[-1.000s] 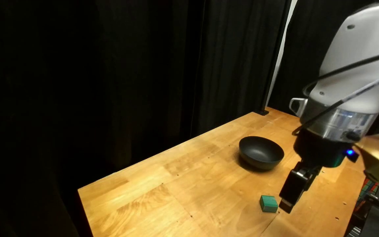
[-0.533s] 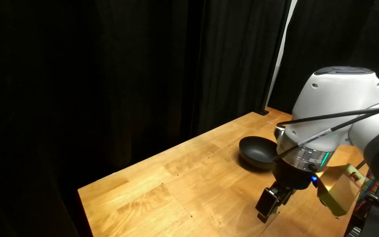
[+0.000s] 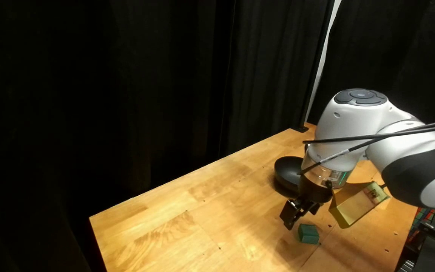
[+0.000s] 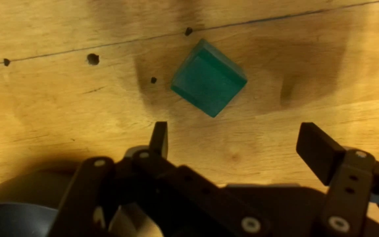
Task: Put the green cube in the black bowl
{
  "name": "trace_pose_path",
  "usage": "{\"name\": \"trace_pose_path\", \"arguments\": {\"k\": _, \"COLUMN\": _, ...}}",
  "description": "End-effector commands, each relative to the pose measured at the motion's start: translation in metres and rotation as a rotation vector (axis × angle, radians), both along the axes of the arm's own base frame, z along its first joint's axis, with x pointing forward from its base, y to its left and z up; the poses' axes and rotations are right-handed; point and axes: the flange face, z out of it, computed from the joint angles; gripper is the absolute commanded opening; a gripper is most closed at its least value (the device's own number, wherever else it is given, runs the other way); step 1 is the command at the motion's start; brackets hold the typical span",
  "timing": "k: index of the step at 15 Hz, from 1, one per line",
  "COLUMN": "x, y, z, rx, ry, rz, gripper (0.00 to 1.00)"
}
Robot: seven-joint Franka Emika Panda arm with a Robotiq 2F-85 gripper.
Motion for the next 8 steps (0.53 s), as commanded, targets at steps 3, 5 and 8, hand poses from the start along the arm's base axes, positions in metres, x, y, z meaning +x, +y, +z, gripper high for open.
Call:
{"name": "trace_pose_path", "arguments": {"k": 3, "x": 0.011, "y": -0.002, "z": -0.03, "rx": -0.041, "ry": 0.023, "rz": -0.064, "gripper": 1.0}}
{"name": "trace_pose_path", "arguments": {"k": 5, "x": 0.008, "y": -0.003, "z": -0.038, "rx": -0.045, "ry": 0.051, "rz": -0.083, "gripper": 1.0}}
{"name": "trace_pose_path", "arguments": {"k": 8, "x": 0.004, "y": -0.007, "z": -0.044, "rx": -0.069, "ry": 0.075, "rz": -0.098, "gripper": 0.75}}
